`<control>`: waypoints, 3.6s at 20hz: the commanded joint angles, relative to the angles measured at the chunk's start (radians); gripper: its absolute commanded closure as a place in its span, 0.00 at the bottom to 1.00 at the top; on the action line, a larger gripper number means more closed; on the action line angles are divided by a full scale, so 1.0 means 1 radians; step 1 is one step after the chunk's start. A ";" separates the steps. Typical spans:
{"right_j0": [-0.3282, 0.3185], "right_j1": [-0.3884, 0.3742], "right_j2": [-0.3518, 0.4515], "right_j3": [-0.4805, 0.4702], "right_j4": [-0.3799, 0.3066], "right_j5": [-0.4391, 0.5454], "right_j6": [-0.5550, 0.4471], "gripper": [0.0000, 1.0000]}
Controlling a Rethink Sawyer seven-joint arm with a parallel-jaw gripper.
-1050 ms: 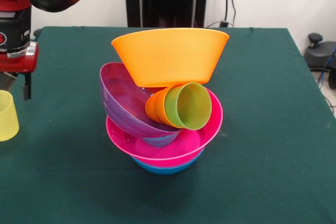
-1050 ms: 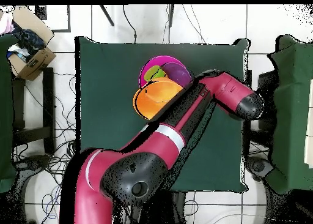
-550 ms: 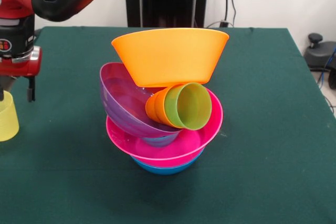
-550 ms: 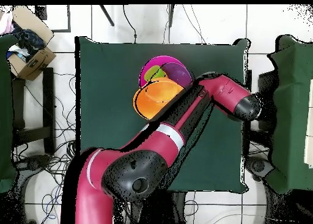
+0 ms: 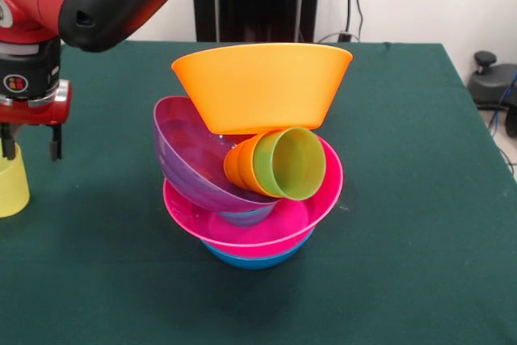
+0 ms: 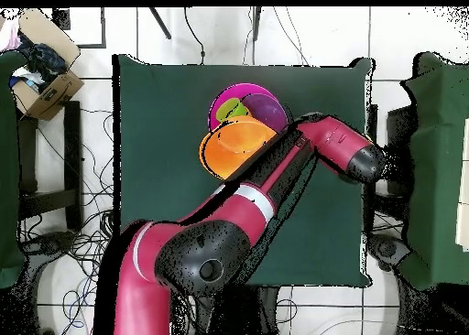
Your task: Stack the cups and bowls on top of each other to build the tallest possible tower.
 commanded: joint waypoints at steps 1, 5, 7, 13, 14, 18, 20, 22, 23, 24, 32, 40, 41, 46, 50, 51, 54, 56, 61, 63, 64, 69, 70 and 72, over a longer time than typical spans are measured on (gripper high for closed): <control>-0.005 0.032 0.150 0.025 0.058 0.076 -0.017 0.00; -0.007 0.043 0.146 0.020 0.056 0.069 -0.006 0.00; -0.009 0.048 0.145 0.016 0.055 0.069 -0.004 0.00; -0.013 0.059 0.142 0.010 0.053 0.065 0.000 0.00; -0.015 0.061 0.143 0.008 0.054 0.068 -0.002 0.00; -0.021 0.056 0.151 0.002 0.056 0.075 -0.025 0.00; -0.024 0.051 0.155 0.001 0.052 0.072 -0.046 0.00; -0.029 0.043 0.165 -0.005 0.058 0.084 -0.068 0.00; -0.031 0.042 0.169 -0.011 0.060 0.090 -0.076 0.00; -0.035 0.031 0.181 -0.013 0.068 0.090 -0.093 0.00; -0.034 0.007 0.196 -0.008 0.077 0.081 -0.125 0.00; -0.029 -0.021 0.216 0.016 0.097 0.078 -0.147 1.00; -0.027 -0.018 0.212 0.016 0.093 0.073 -0.143 1.00; -0.025 -0.017 0.196 0.023 0.083 0.063 -0.152 1.00; -0.022 -0.024 0.192 0.028 0.077 0.063 -0.151 1.00; -0.021 -0.026 0.191 0.030 0.078 0.063 -0.153 1.00; -0.016 -0.037 0.179 0.049 0.074 0.047 -0.153 1.00; -0.009 -0.052 0.163 0.075 0.068 0.031 -0.151 1.00; 0.047 -0.149 0.096 0.208 0.044 -0.066 -0.125 1.00; 0.083 -0.191 0.073 0.252 0.040 -0.107 -0.087 1.00; 0.105 -0.208 0.064 0.269 0.039 -0.129 -0.063 1.00; 0.219 -0.286 0.010 0.330 0.031 -0.269 0.117 1.00; 0.235 -0.297 0.003 0.337 0.026 -0.300 0.132 1.00; 0.263 -0.316 -0.017 0.350 0.018 -0.352 0.163 1.00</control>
